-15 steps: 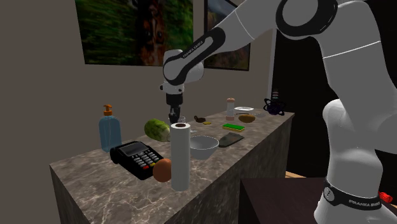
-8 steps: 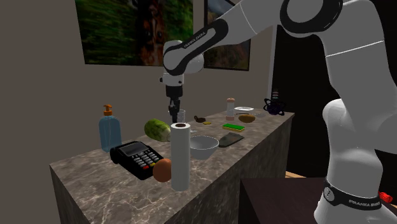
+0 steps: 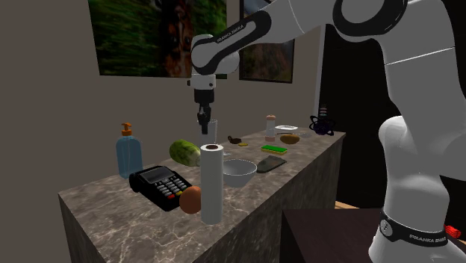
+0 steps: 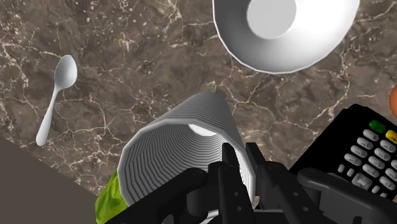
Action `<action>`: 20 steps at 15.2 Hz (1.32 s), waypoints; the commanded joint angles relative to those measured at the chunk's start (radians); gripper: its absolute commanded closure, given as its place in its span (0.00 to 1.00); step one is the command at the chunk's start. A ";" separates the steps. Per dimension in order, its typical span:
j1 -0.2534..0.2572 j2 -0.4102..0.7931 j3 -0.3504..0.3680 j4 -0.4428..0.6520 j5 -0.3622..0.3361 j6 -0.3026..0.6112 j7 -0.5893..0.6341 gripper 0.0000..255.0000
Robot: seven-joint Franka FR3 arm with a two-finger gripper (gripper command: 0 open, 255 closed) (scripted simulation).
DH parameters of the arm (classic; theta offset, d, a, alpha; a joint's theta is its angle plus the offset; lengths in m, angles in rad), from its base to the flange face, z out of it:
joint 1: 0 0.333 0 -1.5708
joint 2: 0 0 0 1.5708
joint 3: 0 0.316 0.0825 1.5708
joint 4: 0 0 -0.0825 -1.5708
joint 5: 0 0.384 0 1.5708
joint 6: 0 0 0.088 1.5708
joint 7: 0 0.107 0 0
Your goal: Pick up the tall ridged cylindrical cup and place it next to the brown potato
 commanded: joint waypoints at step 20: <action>-0.008 -0.014 -0.007 0.267 -0.005 -0.280 -0.008 1.00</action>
